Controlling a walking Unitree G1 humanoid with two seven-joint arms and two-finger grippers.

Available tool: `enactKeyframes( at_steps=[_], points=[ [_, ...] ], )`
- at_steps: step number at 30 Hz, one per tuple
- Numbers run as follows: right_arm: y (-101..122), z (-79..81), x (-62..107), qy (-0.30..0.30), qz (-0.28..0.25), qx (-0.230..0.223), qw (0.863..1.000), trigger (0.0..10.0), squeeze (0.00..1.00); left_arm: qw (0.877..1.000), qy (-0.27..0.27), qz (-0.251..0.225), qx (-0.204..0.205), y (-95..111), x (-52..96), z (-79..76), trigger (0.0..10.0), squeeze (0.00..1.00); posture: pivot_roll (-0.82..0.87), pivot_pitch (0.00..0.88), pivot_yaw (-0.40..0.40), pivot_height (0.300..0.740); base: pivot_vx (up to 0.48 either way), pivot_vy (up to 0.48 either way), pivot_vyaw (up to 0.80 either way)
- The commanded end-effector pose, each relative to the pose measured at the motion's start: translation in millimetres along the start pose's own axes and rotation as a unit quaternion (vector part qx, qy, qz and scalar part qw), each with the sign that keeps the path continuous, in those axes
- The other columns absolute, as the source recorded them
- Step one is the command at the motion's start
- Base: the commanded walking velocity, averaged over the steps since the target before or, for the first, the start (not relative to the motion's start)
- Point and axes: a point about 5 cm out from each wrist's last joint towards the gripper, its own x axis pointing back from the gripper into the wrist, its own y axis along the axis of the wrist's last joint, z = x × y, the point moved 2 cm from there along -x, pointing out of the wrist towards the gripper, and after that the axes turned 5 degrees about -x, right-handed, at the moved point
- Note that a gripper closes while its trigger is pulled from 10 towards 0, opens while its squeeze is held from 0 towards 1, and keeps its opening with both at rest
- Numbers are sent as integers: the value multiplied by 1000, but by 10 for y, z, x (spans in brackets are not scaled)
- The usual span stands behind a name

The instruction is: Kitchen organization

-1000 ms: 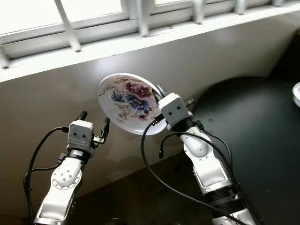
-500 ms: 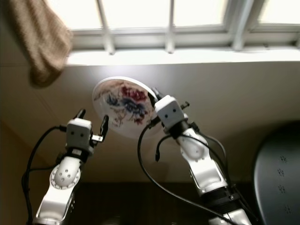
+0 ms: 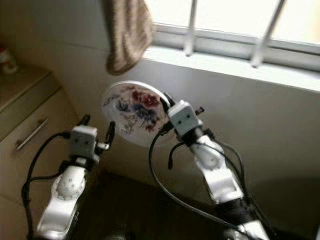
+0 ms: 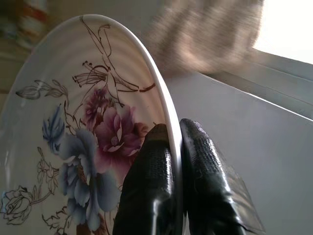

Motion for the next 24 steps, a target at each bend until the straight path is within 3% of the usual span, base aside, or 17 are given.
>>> enactKeyframes(
  at_steps=[1, 19, 24],
  points=[
    [78, -45, -20, -1, -19, 9, 1000, 0, 0, 1000, -5, -8, 3, 41, -9, -38, 10000, 0, 42, 31, -14, 740, 0, 0, 800],
    [192, -139, -108, -31, -46, 10, 998, 0, 0, 1000, 0, -19, 11, 93, -57, -24, 10000, 0, 43, 37, -11, 740, 0, 0, 800],
    [398, -230, -204, -53, -81, 7, 995, 0, 0, 999, 11, -37, 13, 144, -70, 9, 10000, 0, 40, 40, -9, 740, 0, 0, 800]
  ],
)
